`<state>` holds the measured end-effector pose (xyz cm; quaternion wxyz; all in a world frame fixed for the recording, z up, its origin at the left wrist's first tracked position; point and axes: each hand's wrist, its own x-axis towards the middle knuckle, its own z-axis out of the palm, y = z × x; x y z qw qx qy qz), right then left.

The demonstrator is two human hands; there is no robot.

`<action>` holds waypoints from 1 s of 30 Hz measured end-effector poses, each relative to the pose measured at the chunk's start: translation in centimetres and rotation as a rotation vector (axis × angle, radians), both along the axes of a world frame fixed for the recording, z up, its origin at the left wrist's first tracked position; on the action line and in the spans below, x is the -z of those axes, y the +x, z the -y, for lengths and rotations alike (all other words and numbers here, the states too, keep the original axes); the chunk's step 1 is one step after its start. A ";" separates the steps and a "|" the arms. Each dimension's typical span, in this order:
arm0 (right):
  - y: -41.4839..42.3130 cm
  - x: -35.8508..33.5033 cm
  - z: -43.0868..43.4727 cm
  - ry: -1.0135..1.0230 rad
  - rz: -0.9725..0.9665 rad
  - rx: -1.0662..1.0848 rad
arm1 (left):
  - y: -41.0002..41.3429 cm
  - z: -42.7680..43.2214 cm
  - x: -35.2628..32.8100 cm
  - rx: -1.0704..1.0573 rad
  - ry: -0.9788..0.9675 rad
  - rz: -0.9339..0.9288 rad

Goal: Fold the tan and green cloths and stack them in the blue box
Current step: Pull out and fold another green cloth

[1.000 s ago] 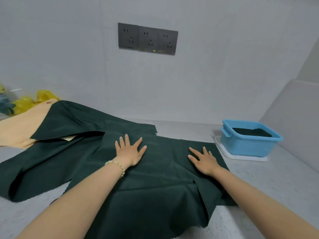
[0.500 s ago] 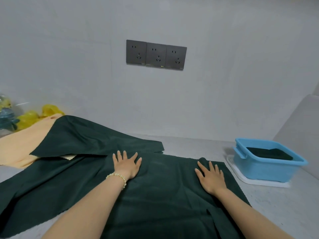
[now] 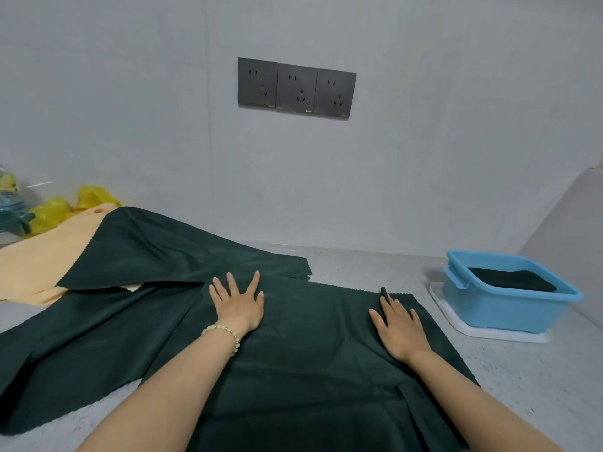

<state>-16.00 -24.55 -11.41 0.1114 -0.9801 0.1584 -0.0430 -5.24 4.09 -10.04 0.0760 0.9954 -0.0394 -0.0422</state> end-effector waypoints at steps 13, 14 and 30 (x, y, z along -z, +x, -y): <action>-0.1 -0.1 -0.1 -0.006 -0.003 0.000 | -0.4 0.0 0.4 0.050 0.015 0.015; -0.1 -0.2 -0.1 -0.006 -0.001 -0.001 | -0.4 0.0 0.5 0.050 0.004 0.014; 4.5 -2.6 3.5 -0.019 0.038 -0.012 | 5.9 -0.2 -1.7 0.395 -0.040 0.245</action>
